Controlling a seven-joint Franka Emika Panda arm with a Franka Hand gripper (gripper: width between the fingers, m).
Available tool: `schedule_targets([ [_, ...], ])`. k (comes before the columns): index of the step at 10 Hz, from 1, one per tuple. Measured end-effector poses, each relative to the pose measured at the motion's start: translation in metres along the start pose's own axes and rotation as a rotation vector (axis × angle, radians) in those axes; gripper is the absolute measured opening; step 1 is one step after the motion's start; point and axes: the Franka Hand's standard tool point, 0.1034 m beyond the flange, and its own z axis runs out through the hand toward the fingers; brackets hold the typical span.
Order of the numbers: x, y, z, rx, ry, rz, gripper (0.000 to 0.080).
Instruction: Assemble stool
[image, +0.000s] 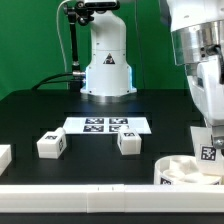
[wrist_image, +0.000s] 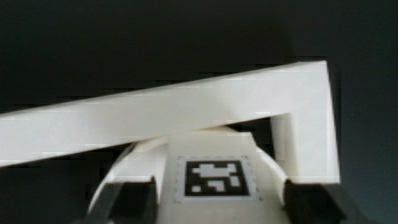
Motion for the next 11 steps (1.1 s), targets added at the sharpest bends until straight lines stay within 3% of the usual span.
schedule_targets([
  [1, -0.001, 0.001, 0.0, 0.0, -0.003, 0.024, 0.0343],
  [3, -0.001, 0.001, 0.0, -0.001, -0.003, 0.007, 0.0559],
  [4, -0.002, -0.001, -0.006, -0.014, -0.012, -0.095, 0.0559],
  [5, -0.005, -0.005, -0.017, -0.008, -0.022, -0.118, 0.0631],
  [7, -0.009, -0.01, -0.03, -0.006, -0.037, -0.196, 0.0644],
  [10, -0.008, -0.009, -0.028, -0.005, -0.034, -0.39, 0.0648],
  [11, -0.008, -0.008, -0.028, -0.016, -0.03, -0.533, 0.0648],
])
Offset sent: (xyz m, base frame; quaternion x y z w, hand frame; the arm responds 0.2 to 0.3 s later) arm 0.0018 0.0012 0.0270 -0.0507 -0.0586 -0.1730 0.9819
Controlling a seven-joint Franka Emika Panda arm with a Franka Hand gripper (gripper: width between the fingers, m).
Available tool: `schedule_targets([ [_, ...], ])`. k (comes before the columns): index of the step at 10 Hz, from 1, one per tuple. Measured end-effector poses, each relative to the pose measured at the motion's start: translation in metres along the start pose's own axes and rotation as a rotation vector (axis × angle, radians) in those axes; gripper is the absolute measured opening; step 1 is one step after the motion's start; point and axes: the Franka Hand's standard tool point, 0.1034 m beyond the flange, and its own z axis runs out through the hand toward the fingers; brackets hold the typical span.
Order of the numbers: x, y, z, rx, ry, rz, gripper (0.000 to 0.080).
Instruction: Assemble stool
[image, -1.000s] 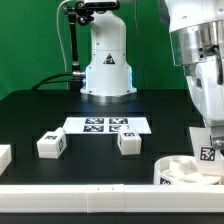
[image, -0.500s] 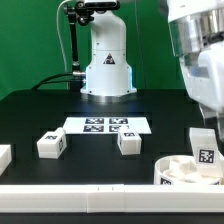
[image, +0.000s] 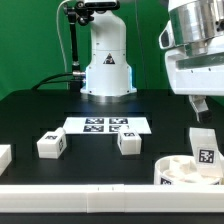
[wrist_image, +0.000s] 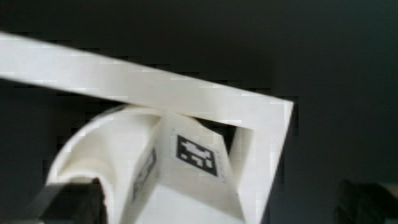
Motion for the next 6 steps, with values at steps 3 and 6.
schedule_targets([
  [3, -0.001, -0.008, -0.006, -0.108, 0.001, -0.491, 0.0648],
  [6, -0.002, -0.01, -0.006, -0.123, 0.003, -0.712, 0.0648],
])
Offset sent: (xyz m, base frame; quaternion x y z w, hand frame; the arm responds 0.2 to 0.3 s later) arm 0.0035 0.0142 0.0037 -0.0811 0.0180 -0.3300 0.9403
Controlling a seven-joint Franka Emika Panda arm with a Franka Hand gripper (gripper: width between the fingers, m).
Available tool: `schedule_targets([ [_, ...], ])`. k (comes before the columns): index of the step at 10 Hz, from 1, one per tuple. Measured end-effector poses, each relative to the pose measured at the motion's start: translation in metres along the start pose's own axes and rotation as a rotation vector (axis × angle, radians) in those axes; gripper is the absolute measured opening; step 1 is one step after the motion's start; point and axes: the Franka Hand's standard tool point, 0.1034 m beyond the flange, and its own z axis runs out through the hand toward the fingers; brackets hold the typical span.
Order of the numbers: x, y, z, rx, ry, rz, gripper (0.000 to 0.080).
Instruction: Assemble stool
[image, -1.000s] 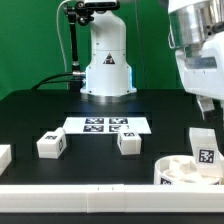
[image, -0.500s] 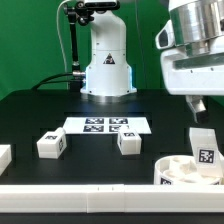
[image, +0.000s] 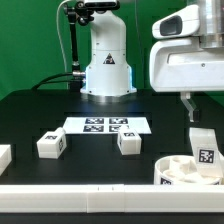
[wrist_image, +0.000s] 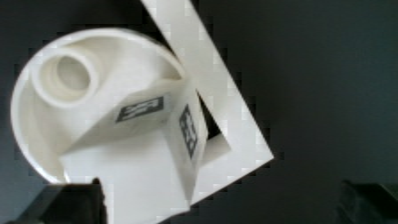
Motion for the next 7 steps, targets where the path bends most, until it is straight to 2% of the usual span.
schedule_targets([
  [2, 0.0002, 0.0006, 0.0004, -0.004, 0.002, -0.148, 0.0648],
  [5, -0.0047, -0.0028, 0.0031, -0.04, 0.013, -0.522, 0.0648],
  [7, -0.0023, 0.0011, 0.0024, -0.051, -0.002, -0.722, 0.0648],
])
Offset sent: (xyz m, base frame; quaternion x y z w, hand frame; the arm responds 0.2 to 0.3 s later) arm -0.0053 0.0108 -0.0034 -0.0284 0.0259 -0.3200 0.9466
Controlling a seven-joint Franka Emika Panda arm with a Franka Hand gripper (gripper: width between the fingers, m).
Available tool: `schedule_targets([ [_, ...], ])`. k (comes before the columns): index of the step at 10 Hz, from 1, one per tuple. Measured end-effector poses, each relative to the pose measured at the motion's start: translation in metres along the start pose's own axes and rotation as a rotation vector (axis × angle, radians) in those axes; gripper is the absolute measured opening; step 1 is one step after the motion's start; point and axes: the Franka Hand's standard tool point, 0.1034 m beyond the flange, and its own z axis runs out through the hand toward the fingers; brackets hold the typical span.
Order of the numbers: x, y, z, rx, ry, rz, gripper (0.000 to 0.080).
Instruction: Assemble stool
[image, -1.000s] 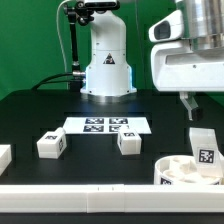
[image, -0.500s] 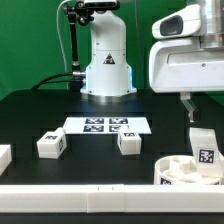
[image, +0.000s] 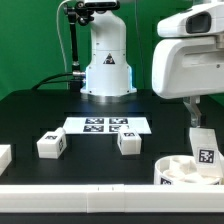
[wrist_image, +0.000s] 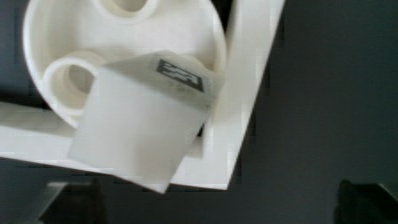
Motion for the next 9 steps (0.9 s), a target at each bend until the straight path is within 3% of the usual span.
schedule_targets([
  [4, 0.0, 0.004, 0.0, -0.008, -0.001, -0.183, 0.0648],
  [9, -0.005, 0.006, 0.014, -0.06, -0.051, -0.663, 0.0648],
])
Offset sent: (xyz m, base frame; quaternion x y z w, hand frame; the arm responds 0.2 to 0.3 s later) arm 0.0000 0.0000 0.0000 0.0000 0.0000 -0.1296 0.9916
